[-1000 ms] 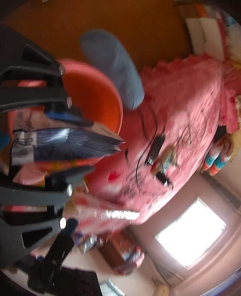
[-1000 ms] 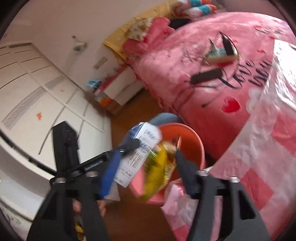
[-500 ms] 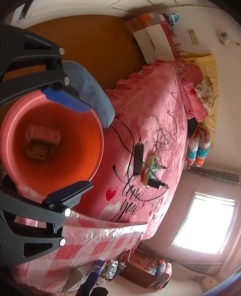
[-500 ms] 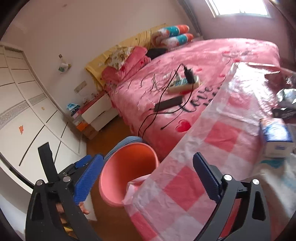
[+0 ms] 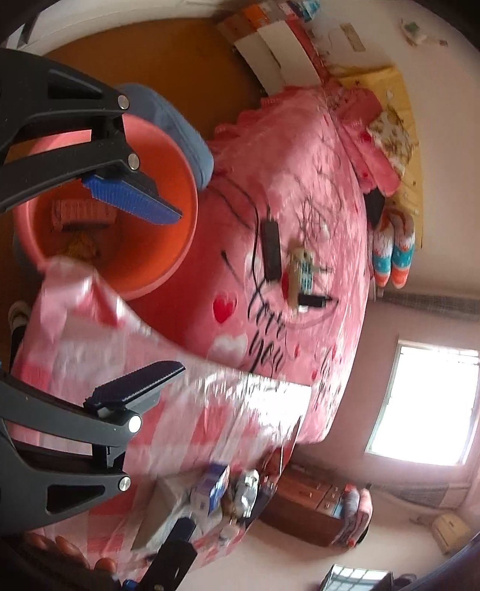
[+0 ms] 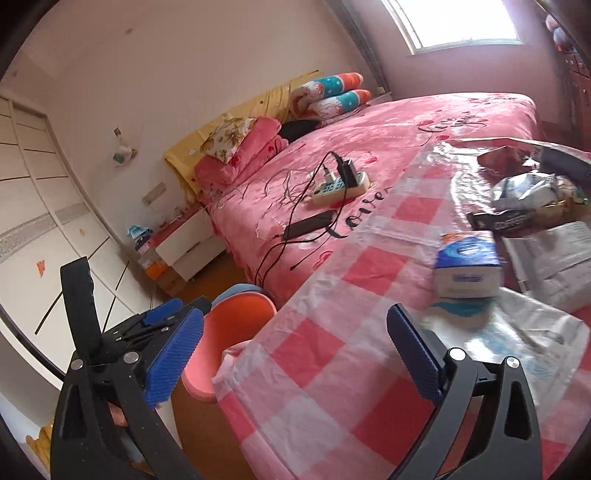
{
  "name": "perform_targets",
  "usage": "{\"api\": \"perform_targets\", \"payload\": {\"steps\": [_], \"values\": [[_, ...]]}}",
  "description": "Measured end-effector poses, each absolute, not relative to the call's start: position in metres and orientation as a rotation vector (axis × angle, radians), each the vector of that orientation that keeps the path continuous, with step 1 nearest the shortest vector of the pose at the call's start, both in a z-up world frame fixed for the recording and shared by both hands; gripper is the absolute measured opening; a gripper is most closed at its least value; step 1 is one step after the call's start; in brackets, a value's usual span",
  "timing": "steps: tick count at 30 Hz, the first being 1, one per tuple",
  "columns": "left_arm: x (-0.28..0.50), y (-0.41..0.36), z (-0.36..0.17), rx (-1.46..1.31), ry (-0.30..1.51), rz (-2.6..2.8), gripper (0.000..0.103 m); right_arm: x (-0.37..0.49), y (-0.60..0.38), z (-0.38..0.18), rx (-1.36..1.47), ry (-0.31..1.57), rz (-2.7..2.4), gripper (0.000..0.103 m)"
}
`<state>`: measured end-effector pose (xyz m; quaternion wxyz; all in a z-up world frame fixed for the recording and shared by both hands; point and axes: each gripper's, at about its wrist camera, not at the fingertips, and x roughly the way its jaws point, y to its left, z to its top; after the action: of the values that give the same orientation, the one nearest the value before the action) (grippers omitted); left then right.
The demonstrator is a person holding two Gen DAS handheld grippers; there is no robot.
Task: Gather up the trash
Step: 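Open the left gripper over the orange bucket to drop the carton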
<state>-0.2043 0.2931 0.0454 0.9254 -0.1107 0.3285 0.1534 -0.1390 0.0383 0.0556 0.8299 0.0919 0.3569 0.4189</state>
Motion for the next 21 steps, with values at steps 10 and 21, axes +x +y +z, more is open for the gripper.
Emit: {"api": "perform_targets", "payload": {"steps": [10,21], "values": [[-0.181,0.239,0.049,-0.191,0.719,0.215,0.077,-0.141,0.001,0.059,0.144,0.705,0.827,0.098],[-0.16,0.191,0.058,-0.131,0.769,0.187,0.077,-0.12,-0.063,0.063,0.198,0.666,0.707,0.098]]}}
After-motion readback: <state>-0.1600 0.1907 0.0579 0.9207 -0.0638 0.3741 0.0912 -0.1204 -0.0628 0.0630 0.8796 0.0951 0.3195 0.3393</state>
